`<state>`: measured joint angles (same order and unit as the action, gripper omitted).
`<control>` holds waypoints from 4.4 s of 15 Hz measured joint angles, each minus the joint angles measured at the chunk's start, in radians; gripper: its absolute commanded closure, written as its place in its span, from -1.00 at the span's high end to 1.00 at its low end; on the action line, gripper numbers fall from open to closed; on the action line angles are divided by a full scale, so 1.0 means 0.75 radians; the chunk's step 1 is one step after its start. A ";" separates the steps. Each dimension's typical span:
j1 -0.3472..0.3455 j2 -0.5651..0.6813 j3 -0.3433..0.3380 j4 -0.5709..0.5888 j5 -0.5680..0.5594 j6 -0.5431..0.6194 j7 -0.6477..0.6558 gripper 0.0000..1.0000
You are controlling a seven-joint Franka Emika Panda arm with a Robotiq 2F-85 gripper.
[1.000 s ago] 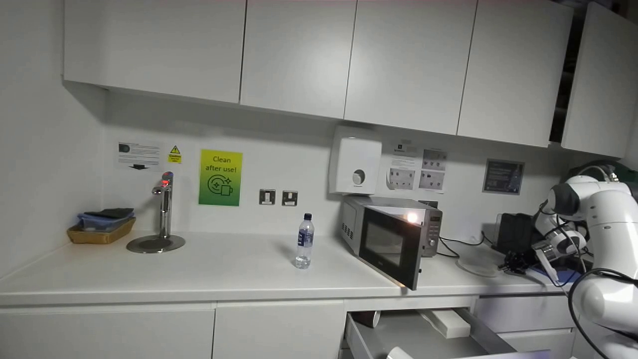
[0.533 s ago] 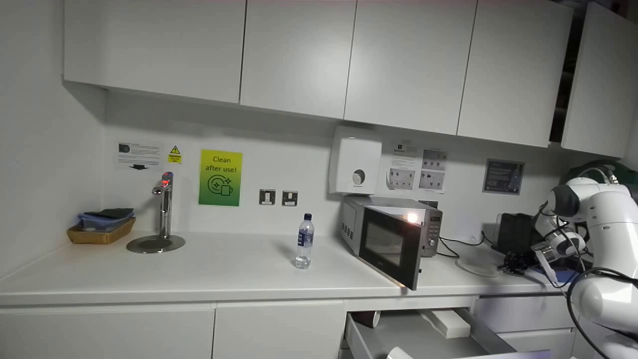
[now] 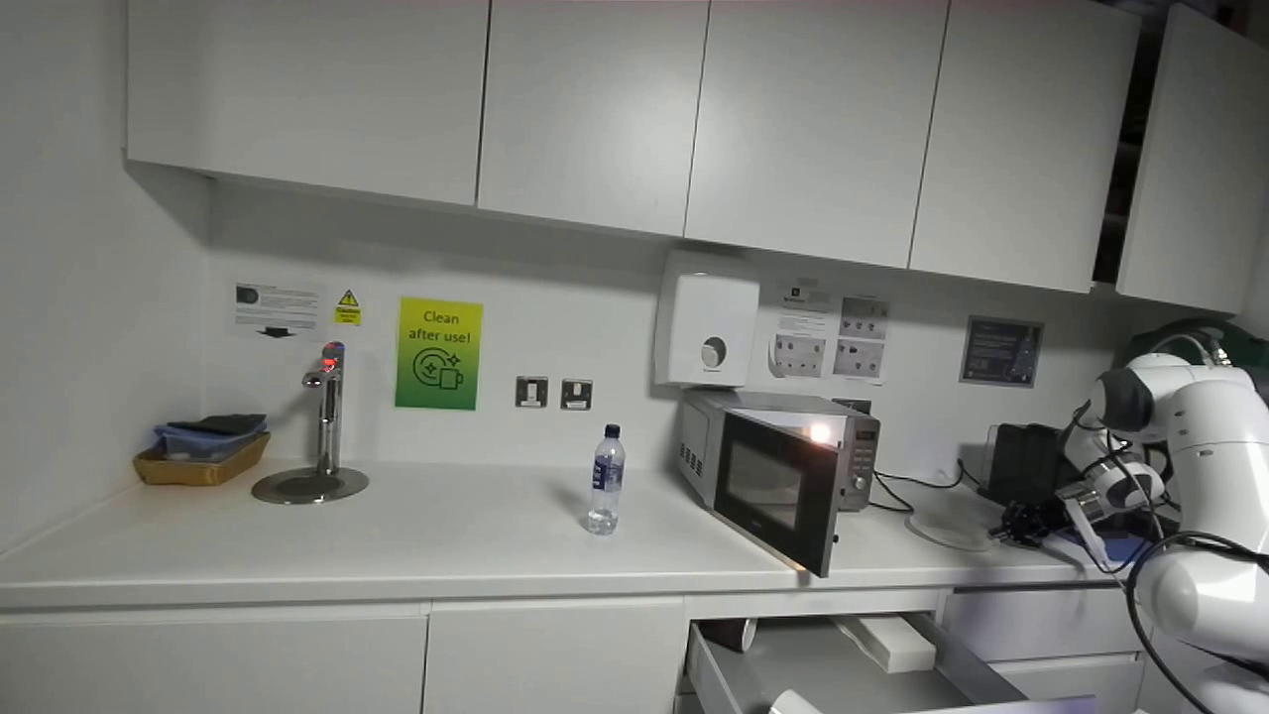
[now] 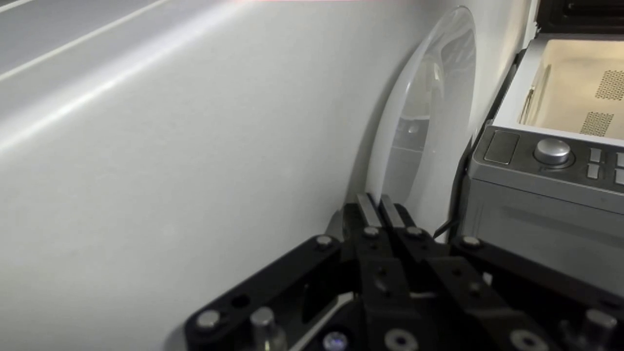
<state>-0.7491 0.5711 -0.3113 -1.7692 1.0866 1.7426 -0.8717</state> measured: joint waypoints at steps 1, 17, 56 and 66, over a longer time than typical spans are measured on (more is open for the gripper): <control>0.000 0.000 0.001 0.000 0.000 0.000 0.000 -0.98; -0.007 0.004 0.003 0.044 -0.001 -0.031 0.006 0.83; 0.076 -0.261 0.001 0.015 -0.153 -0.025 0.005 1.00; 0.257 -0.534 -0.002 -0.229 -0.320 0.036 -0.032 1.00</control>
<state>-0.5564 0.1709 -0.3125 -1.9409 0.8464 1.7697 -0.8956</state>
